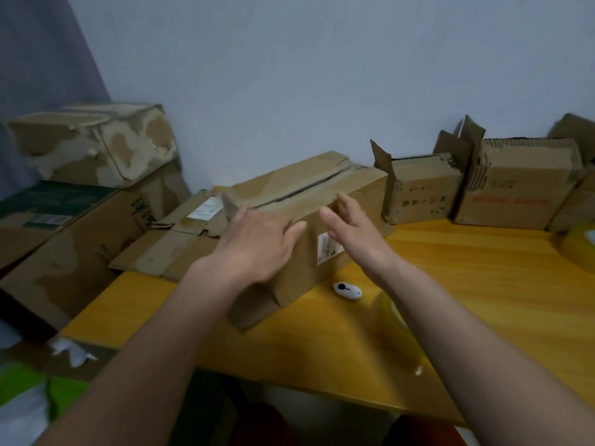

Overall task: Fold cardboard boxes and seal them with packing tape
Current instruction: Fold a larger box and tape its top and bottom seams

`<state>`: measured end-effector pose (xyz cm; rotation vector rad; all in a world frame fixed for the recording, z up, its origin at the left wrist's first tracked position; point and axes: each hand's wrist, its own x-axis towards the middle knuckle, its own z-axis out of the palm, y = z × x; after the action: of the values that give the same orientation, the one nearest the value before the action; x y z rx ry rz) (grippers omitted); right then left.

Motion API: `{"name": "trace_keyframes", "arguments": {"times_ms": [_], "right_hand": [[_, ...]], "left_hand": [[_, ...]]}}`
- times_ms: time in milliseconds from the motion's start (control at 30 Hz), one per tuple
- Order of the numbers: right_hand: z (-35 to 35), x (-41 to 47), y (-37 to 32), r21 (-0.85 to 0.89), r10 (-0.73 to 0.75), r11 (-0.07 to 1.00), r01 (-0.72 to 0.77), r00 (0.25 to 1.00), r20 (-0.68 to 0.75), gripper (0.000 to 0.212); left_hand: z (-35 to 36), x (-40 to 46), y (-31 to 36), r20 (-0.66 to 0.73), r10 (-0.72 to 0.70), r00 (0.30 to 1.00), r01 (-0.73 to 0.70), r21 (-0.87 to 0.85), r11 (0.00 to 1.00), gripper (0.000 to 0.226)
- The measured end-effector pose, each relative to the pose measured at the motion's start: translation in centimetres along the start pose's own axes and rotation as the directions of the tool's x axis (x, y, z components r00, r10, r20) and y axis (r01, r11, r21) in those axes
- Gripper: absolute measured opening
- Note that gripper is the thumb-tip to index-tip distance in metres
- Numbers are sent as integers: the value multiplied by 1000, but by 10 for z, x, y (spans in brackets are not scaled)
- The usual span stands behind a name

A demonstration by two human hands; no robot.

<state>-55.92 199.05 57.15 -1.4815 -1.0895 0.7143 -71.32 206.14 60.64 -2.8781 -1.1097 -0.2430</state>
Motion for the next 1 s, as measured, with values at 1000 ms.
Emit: {"name": "trace_keyframes", "arguments": {"times_ms": [1000], "right_hand": [[27,30,27,123,-154,976,177,972,-175,55]], "left_hand": [[47,-22,-49,-135,-250,959,-6,-890,457,60]]}}
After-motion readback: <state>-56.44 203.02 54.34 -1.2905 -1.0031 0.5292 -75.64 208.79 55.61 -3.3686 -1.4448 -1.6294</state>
